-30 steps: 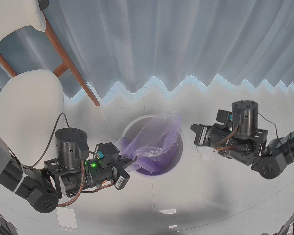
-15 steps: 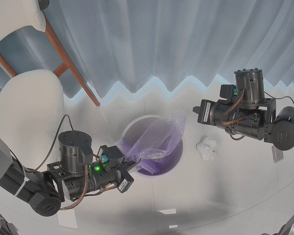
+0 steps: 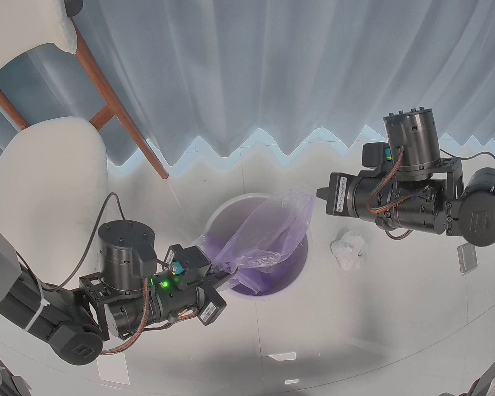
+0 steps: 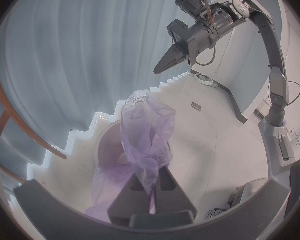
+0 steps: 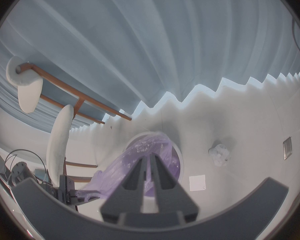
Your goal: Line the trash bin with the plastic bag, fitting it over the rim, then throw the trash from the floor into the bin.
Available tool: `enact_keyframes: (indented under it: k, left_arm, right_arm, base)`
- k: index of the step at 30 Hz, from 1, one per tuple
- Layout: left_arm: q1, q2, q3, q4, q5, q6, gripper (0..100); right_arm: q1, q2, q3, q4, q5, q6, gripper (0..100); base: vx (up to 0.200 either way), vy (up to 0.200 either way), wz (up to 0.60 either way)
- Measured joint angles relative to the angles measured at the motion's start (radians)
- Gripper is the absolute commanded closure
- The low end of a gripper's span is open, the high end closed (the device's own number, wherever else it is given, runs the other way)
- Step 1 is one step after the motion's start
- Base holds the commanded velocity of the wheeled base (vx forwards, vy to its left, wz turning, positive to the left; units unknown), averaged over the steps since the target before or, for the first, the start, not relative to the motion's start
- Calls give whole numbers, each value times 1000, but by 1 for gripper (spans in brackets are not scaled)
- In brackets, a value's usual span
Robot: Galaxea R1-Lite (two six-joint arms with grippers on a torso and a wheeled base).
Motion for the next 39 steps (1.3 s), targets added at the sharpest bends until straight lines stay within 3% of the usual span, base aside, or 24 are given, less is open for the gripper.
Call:
enact_keyframes:
  k: [39]
  left_arm:
    - [0,5,2,-3,0,-1,100]
  right_arm:
    - [22,106,40,-34,-31,7,0]
  base:
    - [0,0,0]
